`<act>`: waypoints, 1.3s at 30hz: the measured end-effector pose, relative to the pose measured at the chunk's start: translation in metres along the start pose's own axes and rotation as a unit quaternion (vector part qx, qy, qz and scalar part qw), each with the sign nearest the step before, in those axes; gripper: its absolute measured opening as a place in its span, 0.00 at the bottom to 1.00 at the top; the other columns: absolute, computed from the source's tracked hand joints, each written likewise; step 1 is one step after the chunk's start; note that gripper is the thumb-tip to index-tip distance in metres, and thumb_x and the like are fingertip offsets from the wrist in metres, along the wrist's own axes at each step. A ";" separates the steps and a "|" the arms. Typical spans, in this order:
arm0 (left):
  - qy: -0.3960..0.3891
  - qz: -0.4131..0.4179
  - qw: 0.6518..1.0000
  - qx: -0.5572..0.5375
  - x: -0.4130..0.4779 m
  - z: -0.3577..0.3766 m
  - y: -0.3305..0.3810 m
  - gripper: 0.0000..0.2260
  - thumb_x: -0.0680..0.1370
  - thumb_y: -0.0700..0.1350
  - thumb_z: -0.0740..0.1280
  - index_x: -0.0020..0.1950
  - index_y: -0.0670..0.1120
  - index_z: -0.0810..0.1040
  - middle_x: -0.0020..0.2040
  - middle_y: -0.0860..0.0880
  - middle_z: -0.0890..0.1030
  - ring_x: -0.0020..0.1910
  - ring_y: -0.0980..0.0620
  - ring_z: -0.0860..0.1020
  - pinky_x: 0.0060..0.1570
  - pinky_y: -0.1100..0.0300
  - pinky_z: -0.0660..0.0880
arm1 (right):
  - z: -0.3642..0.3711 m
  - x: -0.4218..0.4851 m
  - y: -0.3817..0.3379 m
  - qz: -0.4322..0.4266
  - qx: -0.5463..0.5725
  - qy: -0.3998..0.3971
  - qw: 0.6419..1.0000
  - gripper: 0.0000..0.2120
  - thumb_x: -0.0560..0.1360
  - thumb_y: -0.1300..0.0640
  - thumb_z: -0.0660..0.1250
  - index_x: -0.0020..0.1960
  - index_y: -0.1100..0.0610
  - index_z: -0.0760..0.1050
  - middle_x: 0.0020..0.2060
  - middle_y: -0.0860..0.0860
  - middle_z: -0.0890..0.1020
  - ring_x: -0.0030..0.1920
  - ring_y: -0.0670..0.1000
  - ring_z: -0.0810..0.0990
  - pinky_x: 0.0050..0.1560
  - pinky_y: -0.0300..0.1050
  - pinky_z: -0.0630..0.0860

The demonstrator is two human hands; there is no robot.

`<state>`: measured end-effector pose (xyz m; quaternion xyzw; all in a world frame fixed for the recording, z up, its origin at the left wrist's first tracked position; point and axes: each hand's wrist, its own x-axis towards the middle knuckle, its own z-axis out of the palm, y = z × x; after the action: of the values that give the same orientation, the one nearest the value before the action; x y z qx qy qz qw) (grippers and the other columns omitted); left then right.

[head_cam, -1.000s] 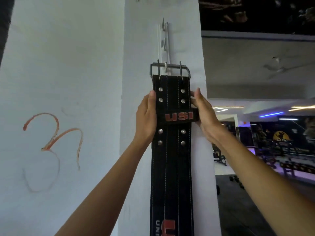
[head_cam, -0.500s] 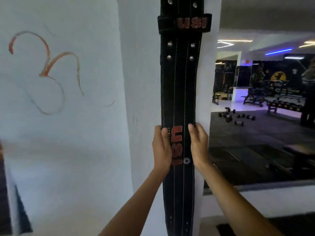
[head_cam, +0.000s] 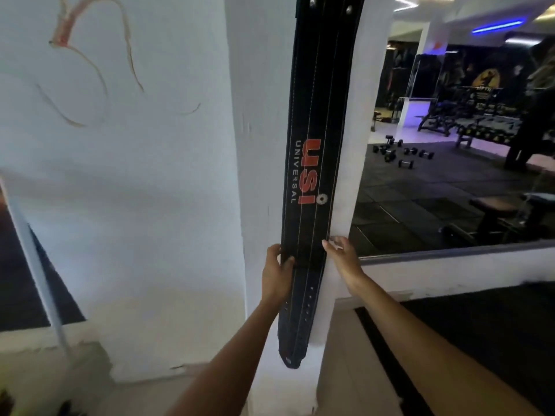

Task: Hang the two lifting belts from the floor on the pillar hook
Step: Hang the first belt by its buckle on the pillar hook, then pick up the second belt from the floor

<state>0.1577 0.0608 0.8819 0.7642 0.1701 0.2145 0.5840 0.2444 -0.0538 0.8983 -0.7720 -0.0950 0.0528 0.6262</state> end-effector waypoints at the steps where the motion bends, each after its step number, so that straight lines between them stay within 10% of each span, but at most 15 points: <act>1: -0.006 -0.030 0.999 0.014 -0.015 -0.003 -0.013 0.17 0.80 0.43 0.60 0.69 0.43 0.64 0.69 0.44 0.71 0.67 0.43 0.71 0.62 0.54 0.69 | 0.002 -0.012 0.014 0.023 -0.008 0.003 1.000 0.19 0.77 0.55 0.62 0.64 0.63 0.69 0.63 0.59 0.73 0.64 0.58 0.72 0.59 0.46 0.67; 10: -0.060 -0.340 0.938 0.009 -0.205 -0.019 -0.252 0.12 0.74 0.27 0.58 0.53 0.35 0.77 0.39 0.46 0.76 0.30 0.57 0.73 0.25 0.70 0.66 | 0.057 -0.182 0.224 0.261 -0.120 -0.203 0.936 0.11 0.77 0.57 0.59 0.52 0.60 0.78 0.50 0.55 0.80 0.50 0.54 0.76 0.42 0.44 0.70; 15: -0.030 -0.497 0.867 -0.022 -0.315 -0.019 -0.422 0.12 0.74 0.29 0.60 0.42 0.44 0.77 0.37 0.49 0.76 0.34 0.54 0.72 0.28 0.65 0.68 | 0.106 -0.270 0.396 0.389 -0.099 -0.245 0.883 0.10 0.79 0.59 0.55 0.51 0.57 0.75 0.50 0.55 0.80 0.47 0.52 0.75 0.38 0.41 0.67; 18: 0.002 -0.546 0.838 0.009 -0.368 -0.019 -0.558 0.10 0.76 0.28 0.58 0.52 0.38 0.74 0.36 0.47 0.79 0.37 0.50 0.72 0.25 0.68 0.72 | 0.154 -0.306 0.530 0.425 -0.086 -0.257 0.864 0.07 0.78 0.59 0.58 0.49 0.56 0.75 0.48 0.54 0.79 0.48 0.53 0.75 0.39 0.40 0.69; 22: 0.078 -0.581 0.810 -0.021 -0.411 -0.012 -0.749 0.25 0.75 0.34 0.65 0.71 0.39 0.62 0.62 0.42 0.72 0.57 0.45 0.73 0.53 0.57 0.70 | 0.226 -0.334 0.708 0.412 -0.098 -0.316 0.849 0.11 0.77 0.59 0.60 0.57 0.61 0.74 0.55 0.56 0.77 0.54 0.53 0.75 0.49 0.43 0.74; 26: 0.164 -0.600 0.779 -0.080 -0.421 0.002 -0.872 0.19 0.76 0.43 0.68 0.64 0.37 0.69 0.50 0.44 0.75 0.45 0.49 0.74 0.45 0.54 0.74 | 0.297 -0.355 0.846 0.353 -0.170 -0.363 0.845 0.22 0.78 0.56 0.59 0.69 0.63 0.65 0.65 0.57 0.71 0.66 0.56 0.69 0.63 0.44 0.66; 32: 0.283 -0.572 0.737 -0.224 -0.417 0.003 -0.886 0.06 0.77 0.36 0.66 0.50 0.33 0.77 0.51 0.37 0.81 0.37 0.48 0.80 0.50 0.56 0.79 | 0.324 -0.381 0.869 0.313 -0.179 -0.371 0.856 0.21 0.78 0.48 0.58 0.59 0.64 0.74 0.54 0.58 0.78 0.52 0.55 0.77 0.56 0.47 0.73; 39: 0.177 -0.538 0.772 -0.289 -0.388 -0.023 -0.651 0.02 0.75 0.35 0.67 0.44 0.37 0.78 0.41 0.43 0.81 0.30 0.54 0.82 0.34 0.62 0.81 | 0.213 -0.347 0.627 0.376 -0.089 -0.257 0.886 0.13 0.74 0.49 0.65 0.35 0.55 0.76 0.35 0.53 0.79 0.39 0.53 0.78 0.49 0.46 0.75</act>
<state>-0.1899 0.0508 0.2088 0.2915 0.5844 0.0357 0.7564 -0.0864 -0.0477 0.2280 -0.7620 0.0407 0.4720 0.4415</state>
